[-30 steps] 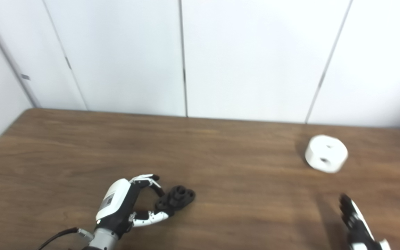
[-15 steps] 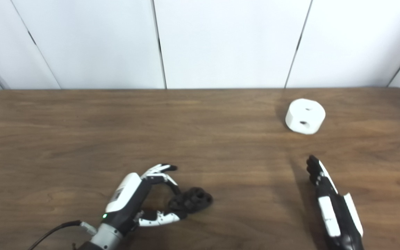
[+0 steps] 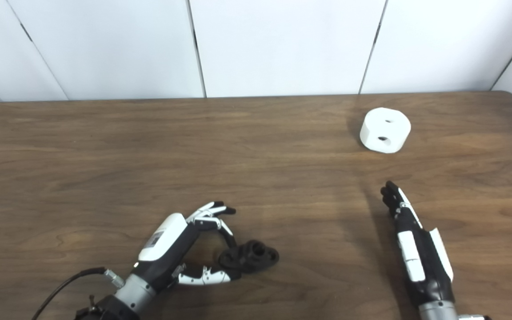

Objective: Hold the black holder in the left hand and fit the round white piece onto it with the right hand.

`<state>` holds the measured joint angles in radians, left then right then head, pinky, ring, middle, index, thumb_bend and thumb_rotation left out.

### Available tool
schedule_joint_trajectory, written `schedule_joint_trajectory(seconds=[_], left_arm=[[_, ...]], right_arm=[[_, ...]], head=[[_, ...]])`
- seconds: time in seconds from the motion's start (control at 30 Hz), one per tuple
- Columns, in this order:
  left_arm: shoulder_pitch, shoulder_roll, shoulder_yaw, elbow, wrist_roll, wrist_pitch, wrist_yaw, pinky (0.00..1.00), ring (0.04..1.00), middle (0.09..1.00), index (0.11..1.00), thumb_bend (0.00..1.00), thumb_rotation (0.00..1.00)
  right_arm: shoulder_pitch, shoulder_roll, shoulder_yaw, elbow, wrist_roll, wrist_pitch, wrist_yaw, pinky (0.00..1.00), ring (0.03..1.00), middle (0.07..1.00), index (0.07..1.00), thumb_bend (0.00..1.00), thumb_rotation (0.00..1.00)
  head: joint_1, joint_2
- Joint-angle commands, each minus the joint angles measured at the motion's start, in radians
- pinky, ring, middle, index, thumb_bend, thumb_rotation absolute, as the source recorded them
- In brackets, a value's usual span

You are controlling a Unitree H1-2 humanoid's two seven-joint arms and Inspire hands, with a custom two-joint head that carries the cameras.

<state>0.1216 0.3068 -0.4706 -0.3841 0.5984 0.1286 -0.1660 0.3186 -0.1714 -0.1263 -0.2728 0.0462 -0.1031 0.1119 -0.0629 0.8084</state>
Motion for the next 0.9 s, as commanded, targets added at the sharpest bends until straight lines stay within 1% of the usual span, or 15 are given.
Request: schedule_joint_trajectory(seconds=[0.0,0.17,0.37,0.47,0.63,0.8,0.87], left_arm=[[0.043,0.043,0.004,0.069,0.064,0.111,-0.082,0.85,0.926,0.846,0.492,0.5,0.05],[0.039,0.044,-0.006,0.058,0.251,0.108,-0.094,0.9,0.9,0.824,0.492,0.51,0.05],[0.051,0.021,0.003,0.041,0.408,0.098,-0.102,0.91,0.888,0.808,0.491,0.51,0.05],[0.056,0.012,0.011,0.038,0.451,0.091,-0.105,0.93,0.894,0.809,0.491,0.51,0.05],[0.059,0.0,0.017,0.042,0.508,0.082,-0.111,0.92,0.893,0.81,0.491,0.51,0.05],[0.059,-0.014,0.026,0.053,0.503,0.08,-0.109,0.92,0.89,0.808,0.491,0.51,0.05],[0.058,-0.017,0.031,0.059,0.501,0.083,-0.113,0.92,0.889,0.809,0.491,0.51,0.05]], right_arm=[[0.002,-0.003,-0.002,-0.035,-0.004,0.009,-0.01,1.0,0.96,0.942,0.939,0.58,1.0],[0.002,-0.003,-0.007,-0.036,0.002,0.015,-0.012,1.0,0.955,0.938,0.937,0.59,1.0],[0.006,-0.012,-0.012,-0.038,0.011,0.015,-0.007,1.0,0.954,0.939,0.936,0.58,1.0],[0.006,-0.016,-0.013,-0.035,0.02,0.011,-0.003,1.0,0.958,0.943,0.938,0.58,1.0],[0.004,-0.019,-0.016,-0.023,0.033,0.004,-0.004,1.0,0.956,0.941,0.936,0.57,1.0],[-0.002,-0.022,-0.021,-0.008,0.058,-0.016,-0.001,1.0,0.958,0.946,0.947,0.55,1.0],[-0.006,-0.026,-0.024,-0.02,0.047,-0.01,-0.007,1.0,0.962,0.952,0.953,0.54,0.99]], head=[[-0.001,0.001],[-0.002,0.001],[0.003,0.0],[0.002,-0.001],[0.002,-0.008],[-0.004,-0.025],[-0.023,-0.046]])
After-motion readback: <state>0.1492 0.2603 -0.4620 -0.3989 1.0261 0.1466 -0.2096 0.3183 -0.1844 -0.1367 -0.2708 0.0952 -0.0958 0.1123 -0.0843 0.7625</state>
